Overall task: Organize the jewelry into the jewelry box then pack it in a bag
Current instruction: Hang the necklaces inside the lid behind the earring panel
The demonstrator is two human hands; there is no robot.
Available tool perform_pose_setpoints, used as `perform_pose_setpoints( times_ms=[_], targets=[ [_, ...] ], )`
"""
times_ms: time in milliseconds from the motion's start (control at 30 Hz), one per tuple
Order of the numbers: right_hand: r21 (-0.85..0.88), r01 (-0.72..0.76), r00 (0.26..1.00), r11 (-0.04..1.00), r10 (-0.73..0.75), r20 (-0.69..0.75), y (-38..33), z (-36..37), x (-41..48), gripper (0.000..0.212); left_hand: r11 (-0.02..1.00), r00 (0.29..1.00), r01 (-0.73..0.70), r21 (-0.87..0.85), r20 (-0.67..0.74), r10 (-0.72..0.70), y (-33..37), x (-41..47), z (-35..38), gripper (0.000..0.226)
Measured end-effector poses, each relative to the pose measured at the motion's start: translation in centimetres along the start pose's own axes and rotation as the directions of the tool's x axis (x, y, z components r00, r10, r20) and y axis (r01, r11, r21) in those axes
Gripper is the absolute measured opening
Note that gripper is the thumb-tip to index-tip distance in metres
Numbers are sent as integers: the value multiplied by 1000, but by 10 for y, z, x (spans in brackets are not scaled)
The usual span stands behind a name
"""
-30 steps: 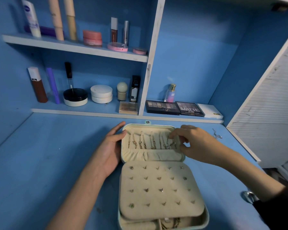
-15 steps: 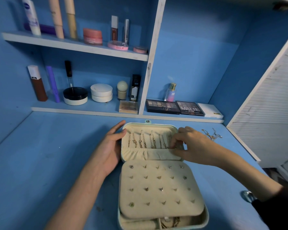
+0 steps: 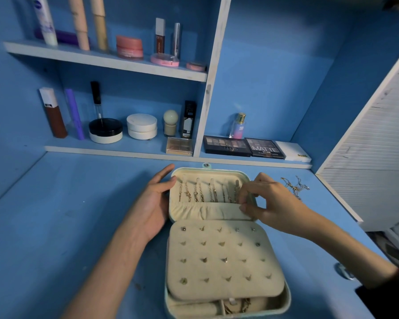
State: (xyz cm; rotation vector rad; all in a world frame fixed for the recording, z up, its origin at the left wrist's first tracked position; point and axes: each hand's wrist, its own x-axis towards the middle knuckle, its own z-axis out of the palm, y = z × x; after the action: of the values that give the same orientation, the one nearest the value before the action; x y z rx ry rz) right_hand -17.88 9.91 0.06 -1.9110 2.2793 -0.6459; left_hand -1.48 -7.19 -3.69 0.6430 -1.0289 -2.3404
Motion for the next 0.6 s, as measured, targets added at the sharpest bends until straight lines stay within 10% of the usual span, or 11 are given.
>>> perform_pose_setpoints(
  times_ms=[600],
  targets=[
    [24, -8, 999, 1000, 7, 40, 1, -1, -2, 28, 1000, 1000, -9, -21, 6, 9, 0, -1, 0, 44]
  ],
)
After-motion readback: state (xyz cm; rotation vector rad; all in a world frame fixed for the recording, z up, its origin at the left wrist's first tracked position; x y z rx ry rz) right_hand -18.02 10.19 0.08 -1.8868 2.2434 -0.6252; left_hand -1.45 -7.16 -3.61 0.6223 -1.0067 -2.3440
